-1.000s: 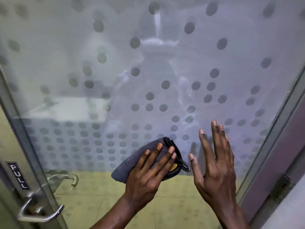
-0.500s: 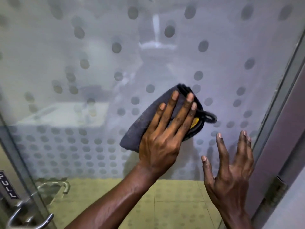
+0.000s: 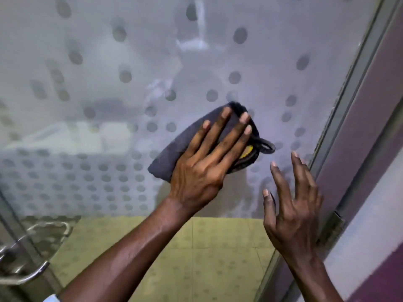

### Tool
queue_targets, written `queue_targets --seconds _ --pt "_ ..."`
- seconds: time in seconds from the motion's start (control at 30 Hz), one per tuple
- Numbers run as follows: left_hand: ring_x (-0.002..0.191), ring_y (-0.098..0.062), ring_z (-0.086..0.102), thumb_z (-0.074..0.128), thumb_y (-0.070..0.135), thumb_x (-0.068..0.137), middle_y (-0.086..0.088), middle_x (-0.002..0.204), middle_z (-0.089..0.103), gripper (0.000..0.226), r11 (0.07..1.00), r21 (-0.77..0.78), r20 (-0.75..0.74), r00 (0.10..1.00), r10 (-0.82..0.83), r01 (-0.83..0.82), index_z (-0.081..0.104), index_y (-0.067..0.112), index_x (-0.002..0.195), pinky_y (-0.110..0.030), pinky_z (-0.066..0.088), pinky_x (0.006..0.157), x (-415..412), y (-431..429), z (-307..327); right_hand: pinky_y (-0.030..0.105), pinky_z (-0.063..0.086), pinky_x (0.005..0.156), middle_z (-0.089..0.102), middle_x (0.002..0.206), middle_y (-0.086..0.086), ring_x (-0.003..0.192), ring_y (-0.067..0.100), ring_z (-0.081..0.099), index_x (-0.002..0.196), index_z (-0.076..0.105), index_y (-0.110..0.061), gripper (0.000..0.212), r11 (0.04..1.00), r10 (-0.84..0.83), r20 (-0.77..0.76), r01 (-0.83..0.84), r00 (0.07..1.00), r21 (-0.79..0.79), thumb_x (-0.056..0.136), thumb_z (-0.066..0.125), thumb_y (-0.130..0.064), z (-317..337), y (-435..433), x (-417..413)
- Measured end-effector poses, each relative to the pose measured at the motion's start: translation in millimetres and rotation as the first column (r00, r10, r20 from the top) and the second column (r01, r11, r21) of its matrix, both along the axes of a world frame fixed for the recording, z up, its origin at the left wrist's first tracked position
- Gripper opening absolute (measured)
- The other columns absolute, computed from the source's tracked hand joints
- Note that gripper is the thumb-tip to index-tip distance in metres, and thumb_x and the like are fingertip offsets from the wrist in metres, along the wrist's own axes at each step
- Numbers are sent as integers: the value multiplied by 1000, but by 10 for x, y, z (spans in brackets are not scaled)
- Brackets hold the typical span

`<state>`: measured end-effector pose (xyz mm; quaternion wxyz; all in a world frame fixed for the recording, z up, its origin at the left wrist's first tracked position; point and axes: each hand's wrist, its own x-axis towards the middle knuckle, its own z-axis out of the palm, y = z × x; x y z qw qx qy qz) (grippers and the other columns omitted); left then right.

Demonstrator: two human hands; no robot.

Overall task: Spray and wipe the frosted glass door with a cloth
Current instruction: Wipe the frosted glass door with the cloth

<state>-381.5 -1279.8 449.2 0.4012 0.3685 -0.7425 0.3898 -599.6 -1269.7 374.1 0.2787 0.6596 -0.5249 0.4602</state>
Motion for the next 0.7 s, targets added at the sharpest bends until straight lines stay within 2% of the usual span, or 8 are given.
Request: queue_targets --seconds 0.07,0.13,0.2,0.27,0.33,0.5,0.6,0.7 --pt "168 -42 30 28 -16 99 -12 177 40 74 1000 -19 -61 998 -18 17 43 6 168 -54 25 140 -118 -70 342 58 37 121 32 176 19 164 40 30 159 54 -17 56 1000 5 20 -5 1000 7 104 61 -24 -19 5 -13" --pt "168 -43 29 37 -17 93 -12 178 38 80 999 -34 -71 997 -8 5 40 6 169 -54 24 140 -210 -110 467 57 34 124 27 178 20 167 39 24 161 50 -14 60 1000 18 51 -19 999 16 103 63 -25 -25 -1 -62" --pt "169 -41 27 28 -18 96 -11 179 36 79 999 -38 -59 998 9 -12 38 6 170 -52 23 141 -275 -108 386 55 31 127 23 179 20 168 38 19 164 44 -11 66 1000 1 92 -4 996 31 102 62 -26 -39 -7 -128" --pt "169 -39 27 13 -11 104 -10 178 37 73 999 -34 -40 999 6 -7 40 7 169 -50 24 141 -346 -85 179 54 30 129 19 180 19 169 37 17 166 39 -10 70 999 -10 100 5 995 53 102 62 -26 -49 -31 -211" --pt "168 -38 30 7 -3 112 -10 177 40 67 1000 -8 -8 1000 -2 2 43 6 167 -50 28 139 -422 -48 -136 53 28 131 17 181 19 169 38 16 167 37 -9 71 998 -1 78 -4 997 61 102 62 -26 -68 -49 -271" --pt "172 -34 23 17 -5 111 -8 182 31 65 993 93 90 994 61 -70 36 9 172 -48 26 140 -562 15 -823 55 32 129 17 181 19 169 37 16 168 35 -11 74 998 24 25 -26 999 57 99 61 -17 -95 -77 -364" --pt "171 -34 24 18 -3 112 -7 182 32 63 994 84 121 991 57 -67 36 10 172 -49 27 140 -563 20 -656 55 35 126 16 182 16 170 34 15 168 34 -14 72 997 41 18 -42 999 65 101 58 -15 -110 -82 -416" --pt "169 -36 29 16 3 117 -10 179 37 58 1000 0 123 992 16 -16 41 7 169 -50 28 139 -591 -26 -107 56 40 121 18 181 17 169 35 17 167 37 -13 70 997 48 12 -49 999 56 100 57 -14 -111 -88 -448"
